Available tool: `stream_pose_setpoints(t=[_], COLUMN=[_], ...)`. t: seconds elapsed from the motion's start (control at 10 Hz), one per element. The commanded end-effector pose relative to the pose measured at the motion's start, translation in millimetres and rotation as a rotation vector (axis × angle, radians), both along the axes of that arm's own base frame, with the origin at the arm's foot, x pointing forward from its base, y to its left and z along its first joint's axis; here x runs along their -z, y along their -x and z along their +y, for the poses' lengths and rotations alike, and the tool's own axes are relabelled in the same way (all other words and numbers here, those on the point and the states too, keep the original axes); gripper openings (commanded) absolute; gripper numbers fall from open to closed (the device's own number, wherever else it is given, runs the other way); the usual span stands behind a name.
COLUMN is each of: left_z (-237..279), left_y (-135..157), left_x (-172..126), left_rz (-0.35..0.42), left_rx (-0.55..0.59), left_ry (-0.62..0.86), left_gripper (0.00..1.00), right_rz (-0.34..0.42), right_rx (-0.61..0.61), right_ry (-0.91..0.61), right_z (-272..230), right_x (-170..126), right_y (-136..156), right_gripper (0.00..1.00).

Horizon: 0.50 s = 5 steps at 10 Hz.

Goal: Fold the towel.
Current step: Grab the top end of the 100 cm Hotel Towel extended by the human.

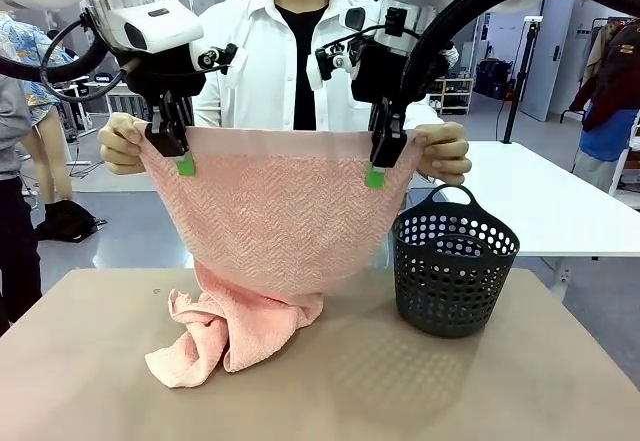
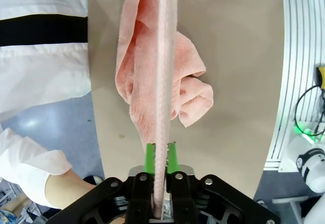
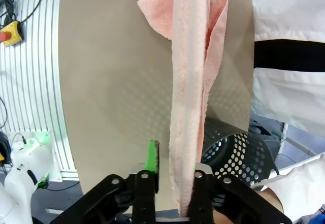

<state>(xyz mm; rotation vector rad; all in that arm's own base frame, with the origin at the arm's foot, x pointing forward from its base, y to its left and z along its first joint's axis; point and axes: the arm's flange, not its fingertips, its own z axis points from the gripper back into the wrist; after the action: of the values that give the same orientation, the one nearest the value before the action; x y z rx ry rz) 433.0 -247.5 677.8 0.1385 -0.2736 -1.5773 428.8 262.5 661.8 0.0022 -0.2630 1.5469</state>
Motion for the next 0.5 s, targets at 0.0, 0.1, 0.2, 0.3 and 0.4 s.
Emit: stream_pose_setpoints(t=[0.0, 0.1, 0.2, 0.3, 0.4], left_z=[3.5, 3.2, 3.4, 4.1, 8.3], left_y=[10.2, 11.1, 11.4, 11.8, 12.1], left_x=[3.9, 4.7, 5.9, 7.1, 10.3], left_rz=[0.006, 0.006, 0.01, 0.011, -0.043], left_rx=[-0.012, -0.013, -0.016, -0.021, -0.052], left_ry=[0.006, 0.004, 0.003, 0.002, -0.016], left_gripper=[0.0, 0.0, 0.0, 0.0, 0.0], right_rz=[-0.019, -0.02, -0.022, -0.023, 0.005], right_rx=[0.023, 0.023, 0.022, 0.023, 0.028], right_ry=[0.002, 0.006, 0.008, 0.006, -0.004], right_z=[1.6, 1.6, 1.9, 2.3, -2.2], right_x=[6.2, 5.9, 5.5, 5.7, 7.7], right_y=[9.2, 9.8, 10.1, 10.3, 10.5], right_gripper=[0.0, 0.0, 0.0, 0.0, 0.0])
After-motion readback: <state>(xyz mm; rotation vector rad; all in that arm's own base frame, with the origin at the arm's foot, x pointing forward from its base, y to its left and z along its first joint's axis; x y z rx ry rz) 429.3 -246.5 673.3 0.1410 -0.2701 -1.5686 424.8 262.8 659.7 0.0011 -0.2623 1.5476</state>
